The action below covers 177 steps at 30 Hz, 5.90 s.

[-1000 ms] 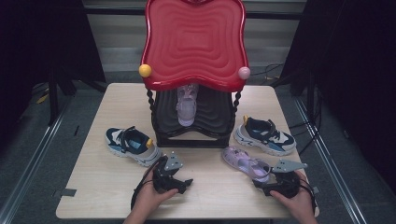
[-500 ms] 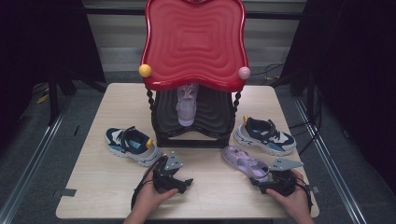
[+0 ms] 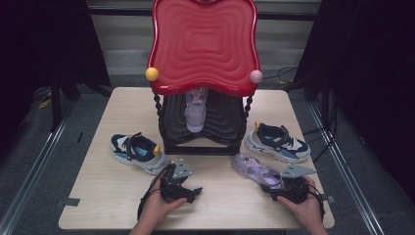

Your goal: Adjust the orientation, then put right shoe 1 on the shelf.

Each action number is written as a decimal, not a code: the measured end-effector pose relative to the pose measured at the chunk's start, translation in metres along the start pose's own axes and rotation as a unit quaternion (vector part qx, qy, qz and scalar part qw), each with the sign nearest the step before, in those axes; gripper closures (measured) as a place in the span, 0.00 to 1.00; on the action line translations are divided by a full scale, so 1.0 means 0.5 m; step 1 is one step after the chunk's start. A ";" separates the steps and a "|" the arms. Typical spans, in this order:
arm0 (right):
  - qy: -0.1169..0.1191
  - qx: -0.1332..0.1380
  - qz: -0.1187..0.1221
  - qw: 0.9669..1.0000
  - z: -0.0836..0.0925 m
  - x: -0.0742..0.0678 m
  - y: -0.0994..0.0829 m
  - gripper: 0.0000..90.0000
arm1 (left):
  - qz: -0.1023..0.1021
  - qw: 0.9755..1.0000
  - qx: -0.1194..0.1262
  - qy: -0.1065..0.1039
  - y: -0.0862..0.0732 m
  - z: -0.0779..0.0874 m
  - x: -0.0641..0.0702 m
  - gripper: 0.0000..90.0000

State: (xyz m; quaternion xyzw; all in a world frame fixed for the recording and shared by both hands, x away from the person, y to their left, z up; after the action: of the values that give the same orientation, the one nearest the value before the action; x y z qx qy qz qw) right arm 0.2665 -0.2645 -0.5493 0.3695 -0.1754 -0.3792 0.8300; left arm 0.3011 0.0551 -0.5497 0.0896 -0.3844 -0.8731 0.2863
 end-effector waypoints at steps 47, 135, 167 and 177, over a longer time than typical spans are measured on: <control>0.000 -0.002 -0.003 1.000 -0.002 0.003 0.001 0.39 | 0.000 1.000 0.000 0.001 0.000 0.000 0.000 0.16; -0.087 0.098 -0.026 0.991 0.060 -0.113 0.254 0.41 | 0.001 1.000 -0.001 0.000 0.000 0.000 0.000 0.16; -0.165 0.118 -0.071 0.977 0.007 -0.124 0.305 0.41 | 0.000 1.000 -0.001 -0.001 0.000 0.000 0.000 0.16; -0.195 0.122 -0.080 0.970 -0.020 -0.133 0.330 0.41 | 0.000 1.000 -0.001 -0.001 0.000 0.000 0.000 0.16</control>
State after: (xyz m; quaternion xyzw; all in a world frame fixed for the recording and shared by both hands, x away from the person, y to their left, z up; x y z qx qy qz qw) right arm 0.3115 -0.1367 -0.4334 0.3999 -0.3490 -0.4847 0.6952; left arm 0.3010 0.0552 -0.5497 0.0886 -0.3838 -0.8734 0.2865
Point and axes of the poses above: each handheld gripper's, and its own axes: z roughly backward along the jaws, y roughly out of its top, x roughly to its right, the point moved 6 cm from there along -z, roughly forward along the jaws, and after that the axes turned 3 degrees about z, right-handed, at the moved point
